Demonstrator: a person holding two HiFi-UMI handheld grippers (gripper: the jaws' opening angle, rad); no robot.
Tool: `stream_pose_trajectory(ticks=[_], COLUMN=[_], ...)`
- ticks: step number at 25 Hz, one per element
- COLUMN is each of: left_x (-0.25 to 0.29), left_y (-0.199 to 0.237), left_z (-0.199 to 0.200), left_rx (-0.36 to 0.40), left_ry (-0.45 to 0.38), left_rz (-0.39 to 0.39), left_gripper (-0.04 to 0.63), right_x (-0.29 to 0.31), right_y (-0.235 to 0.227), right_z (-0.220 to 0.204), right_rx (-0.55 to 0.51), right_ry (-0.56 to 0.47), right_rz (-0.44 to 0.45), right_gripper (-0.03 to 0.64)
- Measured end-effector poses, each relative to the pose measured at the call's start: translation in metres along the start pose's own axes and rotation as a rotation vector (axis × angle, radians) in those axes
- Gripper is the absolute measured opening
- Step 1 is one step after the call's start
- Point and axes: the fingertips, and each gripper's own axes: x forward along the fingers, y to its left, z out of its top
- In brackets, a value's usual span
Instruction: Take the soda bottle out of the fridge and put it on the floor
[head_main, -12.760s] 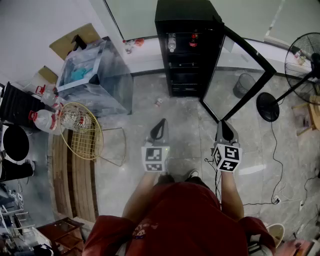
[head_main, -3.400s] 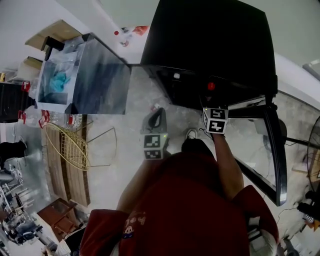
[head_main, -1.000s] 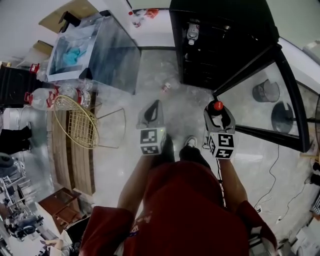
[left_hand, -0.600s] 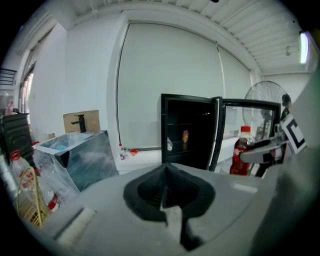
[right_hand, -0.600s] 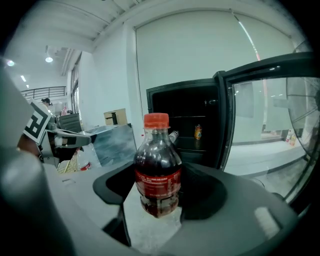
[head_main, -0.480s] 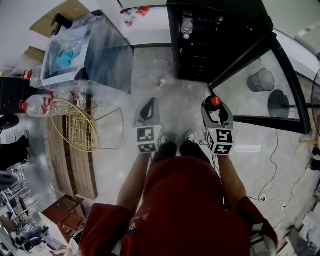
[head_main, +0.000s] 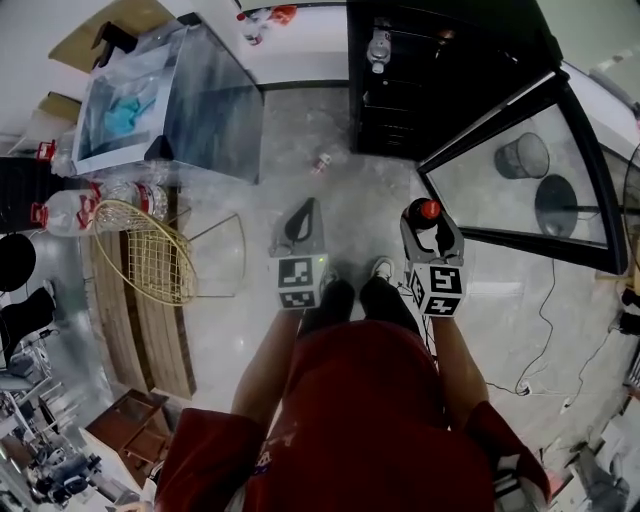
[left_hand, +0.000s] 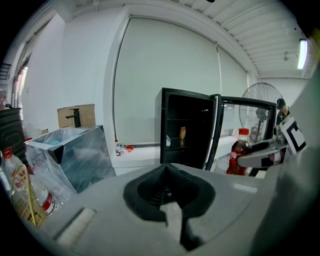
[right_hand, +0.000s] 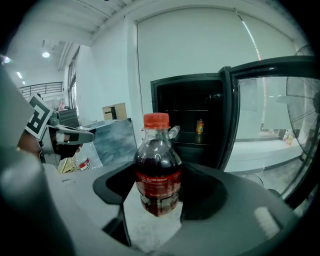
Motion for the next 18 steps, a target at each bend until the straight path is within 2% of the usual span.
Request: stream_pose_trajectory(ticks=[4,8,13,18], left_x=[0.014,0.041,0.065,0.106], left_y=[0.002,0.004,0.006,0.003], left_z=[-0.013,-0.042,-0.107,-0.186], left_rx=[-0.004,-0.014,-0.039,-0.051], left_ry=[0.017,0.046,0.108,0.153], left_rz=[-0.012,-0.023,-0.032,-0.055], left_gripper=[0.0,0.0,0.0,0.0], right_x=[0.014,0.039,0.067,0.114], right_y=[0.001,-0.002,-0.002,-0.012], right_z=[-0.018,-0.045,-0.103,-0.179], right_rx=[0.003,0.006,0.006,0.015], right_ry=[0.029,0.051,0.095,0.135], right_rz=[-0.002,-0.008,-0.019,-0.016], right_gripper=[0.287,0.287,0.287,0.287])
